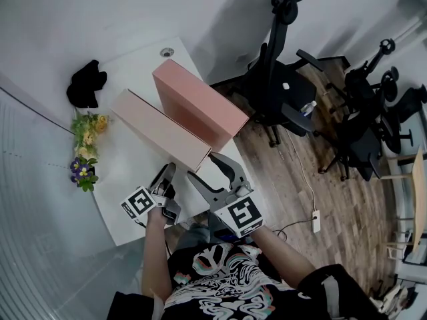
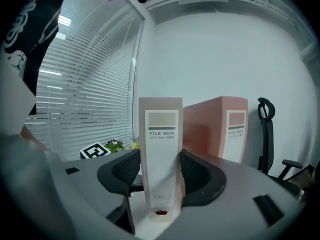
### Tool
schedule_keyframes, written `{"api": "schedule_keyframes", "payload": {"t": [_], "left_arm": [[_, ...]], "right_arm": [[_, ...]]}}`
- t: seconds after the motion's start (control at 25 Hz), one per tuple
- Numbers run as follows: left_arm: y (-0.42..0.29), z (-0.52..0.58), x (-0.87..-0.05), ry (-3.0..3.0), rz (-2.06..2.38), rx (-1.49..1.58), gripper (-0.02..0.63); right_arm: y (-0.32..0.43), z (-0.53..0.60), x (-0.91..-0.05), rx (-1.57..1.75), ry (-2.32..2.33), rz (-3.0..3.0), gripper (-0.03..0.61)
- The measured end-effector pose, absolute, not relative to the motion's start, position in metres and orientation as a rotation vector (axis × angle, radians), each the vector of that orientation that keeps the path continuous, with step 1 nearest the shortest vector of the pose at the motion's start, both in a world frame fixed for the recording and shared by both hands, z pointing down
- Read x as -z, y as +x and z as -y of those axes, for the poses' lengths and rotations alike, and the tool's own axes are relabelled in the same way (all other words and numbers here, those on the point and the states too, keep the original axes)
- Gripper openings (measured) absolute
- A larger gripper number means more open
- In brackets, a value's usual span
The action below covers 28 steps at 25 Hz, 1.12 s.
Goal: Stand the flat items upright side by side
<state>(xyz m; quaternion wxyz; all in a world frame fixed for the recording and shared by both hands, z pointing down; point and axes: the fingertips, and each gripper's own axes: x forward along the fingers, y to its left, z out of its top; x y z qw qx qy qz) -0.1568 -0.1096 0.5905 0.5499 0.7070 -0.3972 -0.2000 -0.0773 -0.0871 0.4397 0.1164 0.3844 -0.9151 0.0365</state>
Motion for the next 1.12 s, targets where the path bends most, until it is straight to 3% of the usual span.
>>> {"api": "schedule_keyframes", "payload": {"t": [1.12], "left_arm": [[-0.117,0.135,-0.592,1.685,0.866,0.454,0.172]], "right_arm": [[-0.039,0.105,-0.440,-0.064,1.237,2.570,0.258]]}}
